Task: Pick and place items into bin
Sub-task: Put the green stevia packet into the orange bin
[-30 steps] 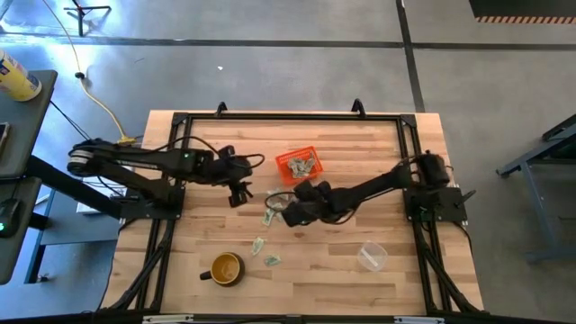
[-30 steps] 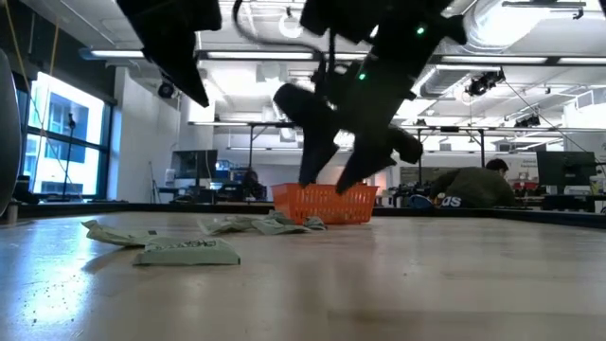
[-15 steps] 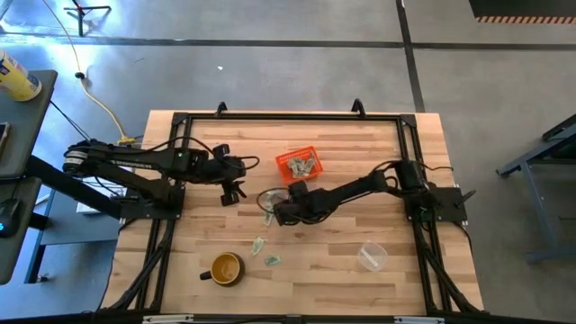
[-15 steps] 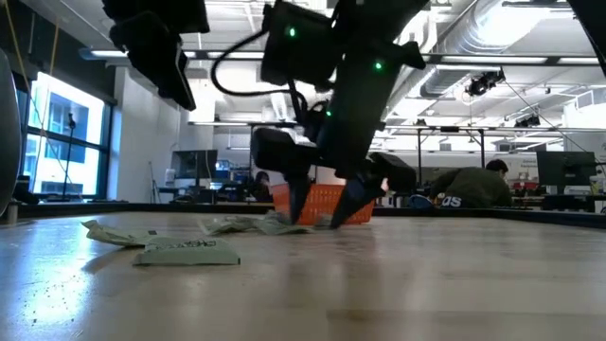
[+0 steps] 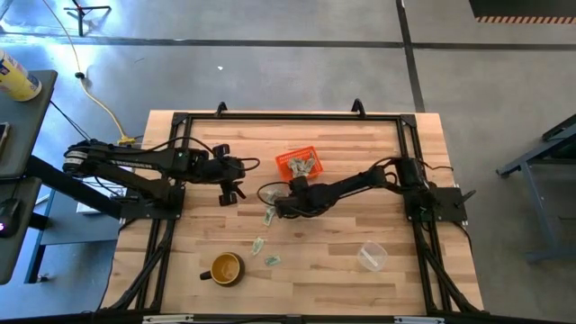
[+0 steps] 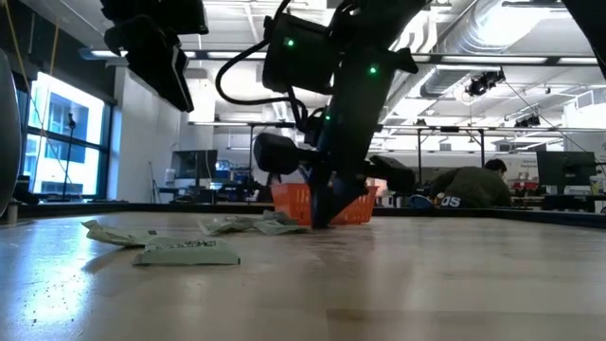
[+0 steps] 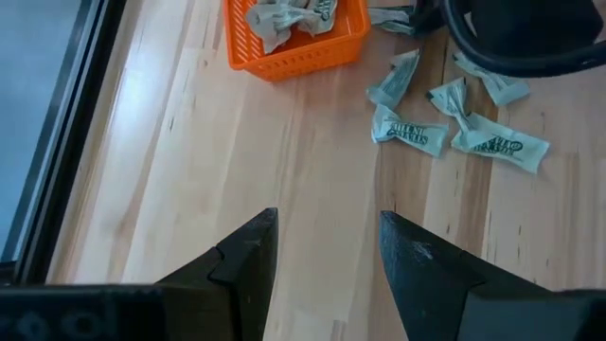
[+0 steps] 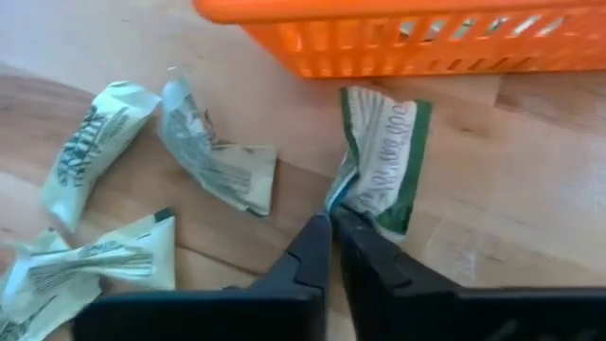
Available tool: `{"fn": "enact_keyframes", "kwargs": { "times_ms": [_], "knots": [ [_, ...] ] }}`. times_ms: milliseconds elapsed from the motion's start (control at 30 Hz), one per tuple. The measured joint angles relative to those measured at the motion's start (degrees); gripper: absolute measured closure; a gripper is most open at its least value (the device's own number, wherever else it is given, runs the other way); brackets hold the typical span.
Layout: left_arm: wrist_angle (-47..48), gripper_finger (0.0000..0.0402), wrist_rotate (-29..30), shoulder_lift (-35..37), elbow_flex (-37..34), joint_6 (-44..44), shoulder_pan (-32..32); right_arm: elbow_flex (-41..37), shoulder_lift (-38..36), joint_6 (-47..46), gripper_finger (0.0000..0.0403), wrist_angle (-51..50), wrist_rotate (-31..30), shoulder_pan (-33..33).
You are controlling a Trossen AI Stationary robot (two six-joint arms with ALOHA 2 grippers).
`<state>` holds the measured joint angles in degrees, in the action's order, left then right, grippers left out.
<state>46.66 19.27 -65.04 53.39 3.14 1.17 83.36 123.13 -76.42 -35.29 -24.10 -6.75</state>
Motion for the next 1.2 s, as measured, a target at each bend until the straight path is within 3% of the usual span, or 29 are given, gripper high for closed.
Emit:
{"fn": "enact_keyframes", "kwargs": {
  "times_ms": [167,500,700,900,1067,1200],
  "knots": [
    [-0.16,0.0185,-0.04,-0.04,0.0,1.18,-0.02,-0.32,-3.3,1.06,0.0388,-2.03,2.05,-0.89],
    [-0.8,0.0185,-0.13,-0.04,0.02,3.48,-0.02,-0.18,-17.53,8.83,0.0401,-8.95,-1.92,-1.67],
    [-1.21,0.0185,-0.69,-0.04,0.02,3.58,-0.02,-0.16,-18.24,20.29,0.0391,-6.27,8.5,4.48],
    [2.05,0.0185,-5.01,-0.04,0.02,7.72,-0.02,-0.08,-14.4,18.38,0.0306,-2.63,13.75,3.9],
    [2.92,0.0185,-5.46,-0.04,0.02,10.73,-0.02,-0.09,-12.53,3.57,0.0206,-4.77,12.63,2.87],
    [2.79,0.0185,-5.46,-0.04,0.02,10.71,-0.02,-0.08,-11.39,-4.9,0.0169,-6.29,9.93,2.61]
  ]
}}
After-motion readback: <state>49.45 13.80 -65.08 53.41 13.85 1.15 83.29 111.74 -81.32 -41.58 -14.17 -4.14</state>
